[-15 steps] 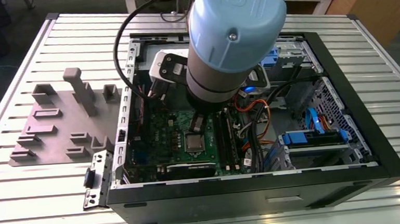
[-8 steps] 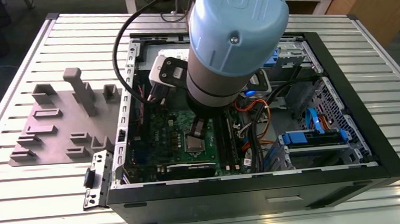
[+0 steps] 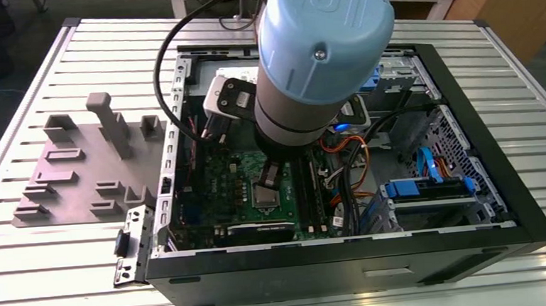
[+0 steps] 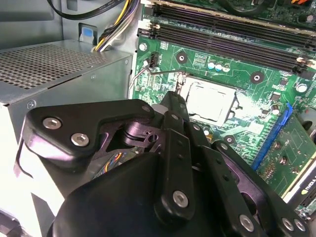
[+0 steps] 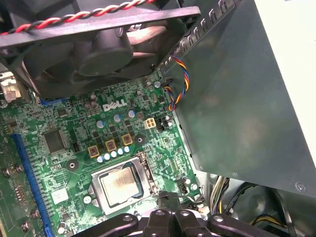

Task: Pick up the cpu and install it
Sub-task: 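Install the first cpu locking lever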

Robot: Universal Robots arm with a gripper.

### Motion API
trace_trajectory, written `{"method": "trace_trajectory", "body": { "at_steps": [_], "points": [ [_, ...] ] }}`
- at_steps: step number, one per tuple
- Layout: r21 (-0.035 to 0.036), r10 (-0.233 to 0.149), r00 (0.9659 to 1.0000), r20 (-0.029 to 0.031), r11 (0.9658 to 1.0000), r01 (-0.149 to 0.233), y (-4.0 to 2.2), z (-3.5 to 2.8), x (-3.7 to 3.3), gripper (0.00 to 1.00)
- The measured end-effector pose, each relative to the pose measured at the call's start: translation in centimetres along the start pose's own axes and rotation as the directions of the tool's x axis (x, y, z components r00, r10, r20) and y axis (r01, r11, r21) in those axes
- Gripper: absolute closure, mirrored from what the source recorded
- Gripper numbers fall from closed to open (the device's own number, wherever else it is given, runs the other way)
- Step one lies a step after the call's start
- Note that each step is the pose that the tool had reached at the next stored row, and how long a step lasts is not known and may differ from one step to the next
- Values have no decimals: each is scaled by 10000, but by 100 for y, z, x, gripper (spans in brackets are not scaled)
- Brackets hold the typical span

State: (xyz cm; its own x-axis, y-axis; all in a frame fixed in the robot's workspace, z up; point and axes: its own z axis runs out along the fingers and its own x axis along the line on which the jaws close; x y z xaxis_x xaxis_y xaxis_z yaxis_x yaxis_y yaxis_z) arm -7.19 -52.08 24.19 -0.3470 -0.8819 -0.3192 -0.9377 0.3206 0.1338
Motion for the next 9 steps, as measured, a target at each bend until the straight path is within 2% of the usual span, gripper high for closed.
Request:
{"method": "trace_trajectory", "body": {
  "at_steps": [5, 9],
  "points": [
    [-2, 0, 10000, 5, 10000, 0, -7, 2, -9, 89],
    [-24, -1, 10000, 59, 10000, 1, -35, 18, -49, 89]
  ]
}}
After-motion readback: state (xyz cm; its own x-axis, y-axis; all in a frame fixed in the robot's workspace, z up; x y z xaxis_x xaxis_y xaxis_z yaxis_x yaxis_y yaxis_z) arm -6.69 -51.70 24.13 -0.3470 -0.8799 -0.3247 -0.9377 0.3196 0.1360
